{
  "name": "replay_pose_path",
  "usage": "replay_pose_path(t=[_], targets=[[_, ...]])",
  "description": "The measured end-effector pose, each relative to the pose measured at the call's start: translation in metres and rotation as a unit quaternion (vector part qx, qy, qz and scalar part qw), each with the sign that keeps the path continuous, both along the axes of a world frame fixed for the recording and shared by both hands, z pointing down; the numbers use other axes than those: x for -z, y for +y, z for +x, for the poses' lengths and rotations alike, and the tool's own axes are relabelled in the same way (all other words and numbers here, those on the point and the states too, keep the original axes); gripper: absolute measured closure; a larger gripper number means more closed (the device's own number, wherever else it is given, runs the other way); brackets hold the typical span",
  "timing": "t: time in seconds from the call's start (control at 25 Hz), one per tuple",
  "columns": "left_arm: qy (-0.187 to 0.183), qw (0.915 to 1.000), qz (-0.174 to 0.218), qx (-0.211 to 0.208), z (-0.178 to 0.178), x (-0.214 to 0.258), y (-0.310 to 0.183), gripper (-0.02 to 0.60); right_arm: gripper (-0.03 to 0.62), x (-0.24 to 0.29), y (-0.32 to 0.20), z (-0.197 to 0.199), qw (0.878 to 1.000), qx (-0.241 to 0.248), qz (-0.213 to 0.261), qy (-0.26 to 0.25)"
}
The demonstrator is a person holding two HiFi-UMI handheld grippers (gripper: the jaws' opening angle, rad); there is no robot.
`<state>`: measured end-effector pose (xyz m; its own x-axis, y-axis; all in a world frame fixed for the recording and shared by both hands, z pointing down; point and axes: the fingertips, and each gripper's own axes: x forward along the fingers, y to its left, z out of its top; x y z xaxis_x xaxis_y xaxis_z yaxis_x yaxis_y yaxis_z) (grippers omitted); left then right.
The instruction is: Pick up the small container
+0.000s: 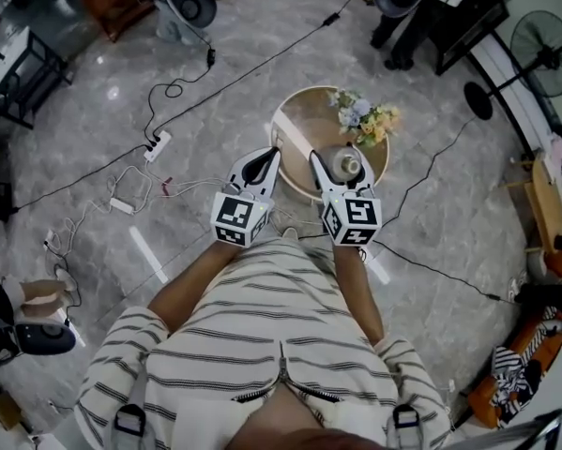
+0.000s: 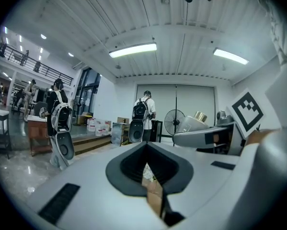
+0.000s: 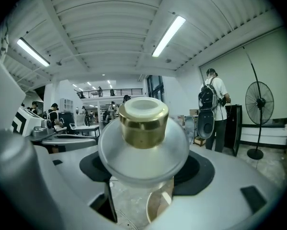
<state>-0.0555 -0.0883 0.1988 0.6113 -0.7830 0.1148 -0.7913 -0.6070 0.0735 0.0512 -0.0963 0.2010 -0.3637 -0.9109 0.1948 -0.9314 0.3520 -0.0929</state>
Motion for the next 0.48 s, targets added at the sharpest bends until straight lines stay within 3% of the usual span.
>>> replay_pose_path(t=[0.48], targets=[[-0.007, 1.0000, -0.001, 0.004, -0.0036, -0.0062, -0.0078, 0.583, 0.255, -0.0027, -0.0078, -0.0053, 1.000, 0.007, 0.005, -0.001]])
